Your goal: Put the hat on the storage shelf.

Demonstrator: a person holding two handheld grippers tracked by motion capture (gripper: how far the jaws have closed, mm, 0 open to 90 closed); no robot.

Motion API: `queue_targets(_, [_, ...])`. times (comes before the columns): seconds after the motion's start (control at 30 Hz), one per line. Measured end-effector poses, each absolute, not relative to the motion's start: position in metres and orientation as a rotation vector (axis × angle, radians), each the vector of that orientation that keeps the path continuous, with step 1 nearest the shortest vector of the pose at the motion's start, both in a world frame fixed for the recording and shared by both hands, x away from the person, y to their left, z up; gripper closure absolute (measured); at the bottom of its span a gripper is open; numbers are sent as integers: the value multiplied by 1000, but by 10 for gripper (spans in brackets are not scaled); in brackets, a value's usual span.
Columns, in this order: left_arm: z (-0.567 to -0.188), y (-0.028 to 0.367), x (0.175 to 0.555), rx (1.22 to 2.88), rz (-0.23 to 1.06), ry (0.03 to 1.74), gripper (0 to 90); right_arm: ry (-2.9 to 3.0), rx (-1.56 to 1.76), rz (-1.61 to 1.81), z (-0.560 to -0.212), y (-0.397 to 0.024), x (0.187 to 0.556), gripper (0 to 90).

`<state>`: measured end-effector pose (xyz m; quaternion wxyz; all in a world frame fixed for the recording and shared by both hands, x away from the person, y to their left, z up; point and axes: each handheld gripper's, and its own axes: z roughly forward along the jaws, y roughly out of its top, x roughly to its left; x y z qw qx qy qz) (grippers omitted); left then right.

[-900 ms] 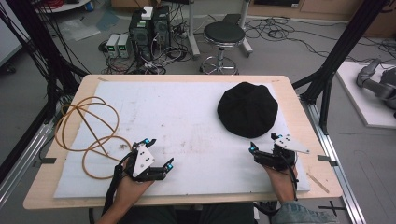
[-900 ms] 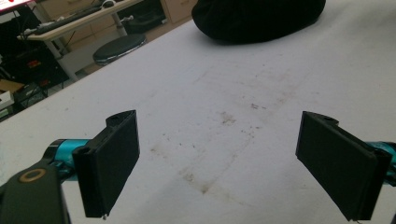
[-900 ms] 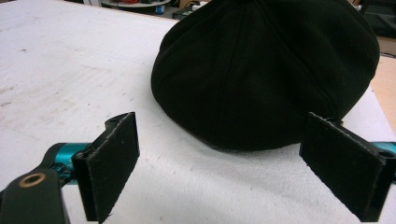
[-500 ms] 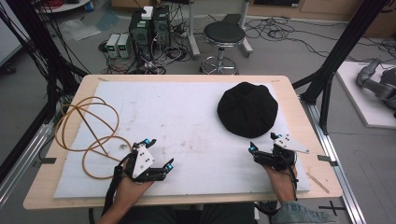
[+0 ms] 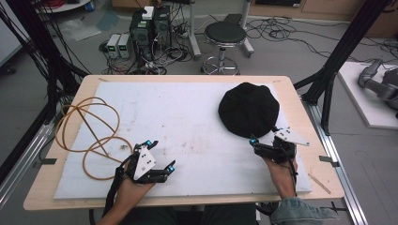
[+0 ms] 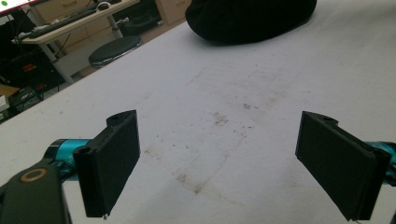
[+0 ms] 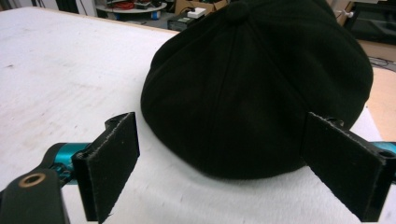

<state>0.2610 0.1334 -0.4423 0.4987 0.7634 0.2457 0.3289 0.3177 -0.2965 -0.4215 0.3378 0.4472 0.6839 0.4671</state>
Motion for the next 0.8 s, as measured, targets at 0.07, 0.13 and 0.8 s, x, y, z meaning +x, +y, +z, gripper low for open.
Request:
queue_targets(0.07, [-442, 134, 261, 1846, 794, 594, 141, 1771, 1177, 1215, -419, -296, 323, 118])
queue_targets(0.13, [-442, 133, 261, 1847, 790, 589, 142, 1756, 1181, 1219, -416, -295, 327, 118])
queue_targets(0.8, [-442, 132, 262, 1861, 766, 565, 149, 1718, 1226, 1165, -392, -277, 385, 118])
